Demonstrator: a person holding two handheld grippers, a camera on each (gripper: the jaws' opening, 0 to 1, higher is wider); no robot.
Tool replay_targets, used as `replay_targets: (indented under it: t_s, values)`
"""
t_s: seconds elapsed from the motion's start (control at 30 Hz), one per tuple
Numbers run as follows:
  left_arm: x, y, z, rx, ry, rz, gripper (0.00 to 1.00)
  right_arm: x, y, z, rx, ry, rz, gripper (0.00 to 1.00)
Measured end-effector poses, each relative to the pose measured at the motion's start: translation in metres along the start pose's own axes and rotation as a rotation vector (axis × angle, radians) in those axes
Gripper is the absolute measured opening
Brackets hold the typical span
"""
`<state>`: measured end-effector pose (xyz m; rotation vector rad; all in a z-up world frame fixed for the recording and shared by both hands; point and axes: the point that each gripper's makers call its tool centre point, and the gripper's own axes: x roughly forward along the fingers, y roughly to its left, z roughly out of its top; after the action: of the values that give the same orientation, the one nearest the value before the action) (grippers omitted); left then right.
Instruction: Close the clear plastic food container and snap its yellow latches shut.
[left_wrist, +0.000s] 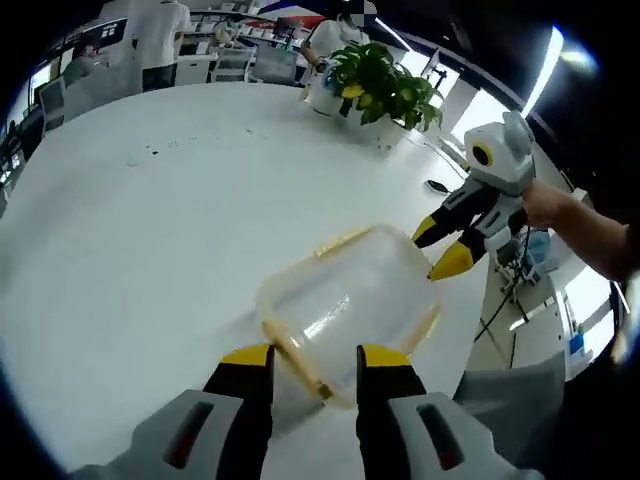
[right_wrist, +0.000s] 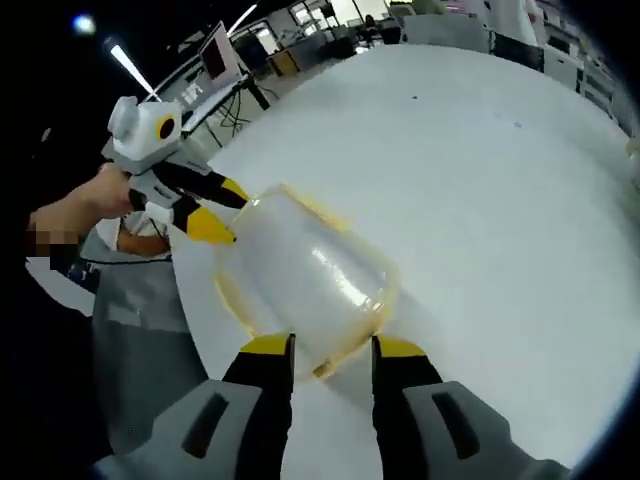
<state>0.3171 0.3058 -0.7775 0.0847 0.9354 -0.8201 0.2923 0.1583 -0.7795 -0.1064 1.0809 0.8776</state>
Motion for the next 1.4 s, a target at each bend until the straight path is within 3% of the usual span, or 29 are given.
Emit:
replay_targets:
  t_s: [0.17, 0.23, 0.27, 0.43, 0.5, 0.57, 0.67, 0.93, 1.03, 1.3, 1.4]
  values:
    - [-0.003, 0.002, 0.007, 0.190, 0.000, 0.056, 0.32, -0.002, -0.004, 0.003, -0.092, -0.015, -0.049, 0.38]
    - [-0.003, 0.002, 0.012, 0.260, -0.002, 0.089, 0.36, -0.003, -0.004, 0.006, -0.167, -0.020, -0.064, 0.39]
    - [-0.003, 0.001, 0.014, 0.291, -0.002, 0.090, 0.36, -0.002, -0.004, 0.006, -0.174, -0.017, -0.067, 0.38]
    - [-0.002, -0.008, 0.022, 0.461, -0.003, 0.092, 0.35, -0.004, -0.005, 0.016, -0.378, -0.010, -0.134, 0.39]
    - [-0.001, -0.019, 0.027, 0.508, -0.027, 0.057, 0.35, -0.005, -0.002, 0.018, -0.470, 0.010, -0.141, 0.31]
    - [0.000, -0.026, 0.029, 0.533, -0.040, 0.033, 0.33, -0.004, 0.006, 0.022, -0.505, -0.004, -0.119, 0.30]
    - [0.004, -0.029, 0.027, 0.560, -0.013, 0.039, 0.31, 0.001, 0.015, 0.029, -0.470, -0.025, -0.074, 0.38]
    - [0.006, -0.048, 0.035, 0.599, -0.044, -0.014, 0.23, 0.016, 0.036, 0.040, -0.539, -0.014, -0.012, 0.37]
    - [0.011, -0.051, 0.030, 0.618, -0.024, -0.024, 0.23, 0.021, 0.043, 0.045, -0.555, -0.015, 0.003, 0.37]
    - [0.013, -0.067, 0.028, 0.663, -0.024, -0.051, 0.24, 0.028, 0.046, 0.057, -0.583, -0.017, 0.009, 0.39]
    - [0.013, -0.070, 0.026, 0.661, -0.019, -0.060, 0.25, 0.028, 0.045, 0.063, -0.580, -0.027, 0.007, 0.44]
